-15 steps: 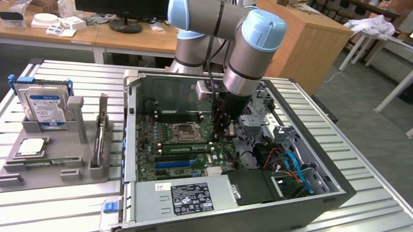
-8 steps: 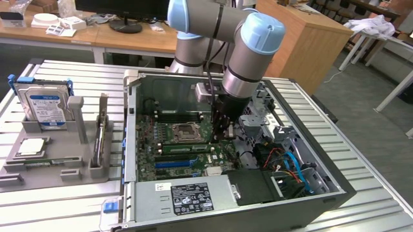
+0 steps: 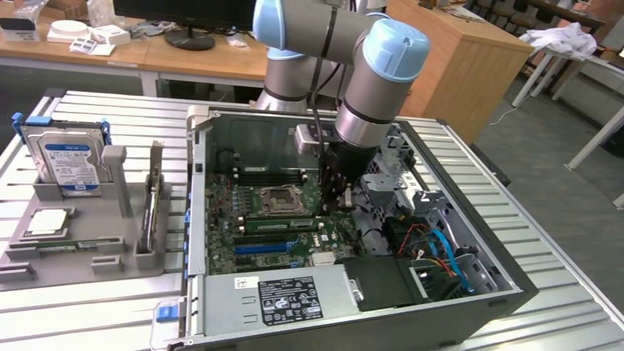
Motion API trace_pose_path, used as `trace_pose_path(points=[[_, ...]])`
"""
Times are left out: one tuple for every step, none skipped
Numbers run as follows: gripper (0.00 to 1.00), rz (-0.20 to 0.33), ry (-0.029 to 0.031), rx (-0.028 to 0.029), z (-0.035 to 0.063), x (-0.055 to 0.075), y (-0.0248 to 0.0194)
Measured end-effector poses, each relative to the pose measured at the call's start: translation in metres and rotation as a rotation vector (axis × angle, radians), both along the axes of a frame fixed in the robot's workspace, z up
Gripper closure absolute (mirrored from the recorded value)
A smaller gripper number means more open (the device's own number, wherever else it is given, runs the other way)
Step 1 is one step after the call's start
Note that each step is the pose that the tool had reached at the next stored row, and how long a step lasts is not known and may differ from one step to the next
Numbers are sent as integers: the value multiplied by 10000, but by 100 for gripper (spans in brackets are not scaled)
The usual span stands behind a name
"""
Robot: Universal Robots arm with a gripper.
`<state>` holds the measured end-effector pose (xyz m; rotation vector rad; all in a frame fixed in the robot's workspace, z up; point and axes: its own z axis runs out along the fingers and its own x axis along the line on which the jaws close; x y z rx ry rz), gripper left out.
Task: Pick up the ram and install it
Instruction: 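Press down the ram until it locks into place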
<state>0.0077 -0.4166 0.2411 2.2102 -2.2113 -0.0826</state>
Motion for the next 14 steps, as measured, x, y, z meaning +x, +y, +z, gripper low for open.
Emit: trace_pose_path(points=[[89, 1, 1, -1, 0, 0, 0], [89, 0, 0, 0, 0, 0, 0], [89, 0, 0, -1, 0, 0, 0], [89, -1, 0, -1, -2, 0, 1], [89, -1, 0, 1, -8, 0, 1], [89, -1, 0, 1, -13, 0, 1], [89, -1, 1, -1, -21, -1, 0], [89, -1, 0, 0, -29, 0, 0], [89, -1, 0, 0, -38, -1, 0], [89, -1, 1, -1, -46, -1, 0], [89, 0, 0, 0, -54, 0, 0], [89, -1, 0, 0, -59, -1, 0], [89, -1, 1, 0, -59, 0, 0], [89, -1, 1, 0, -59, -1, 0]])
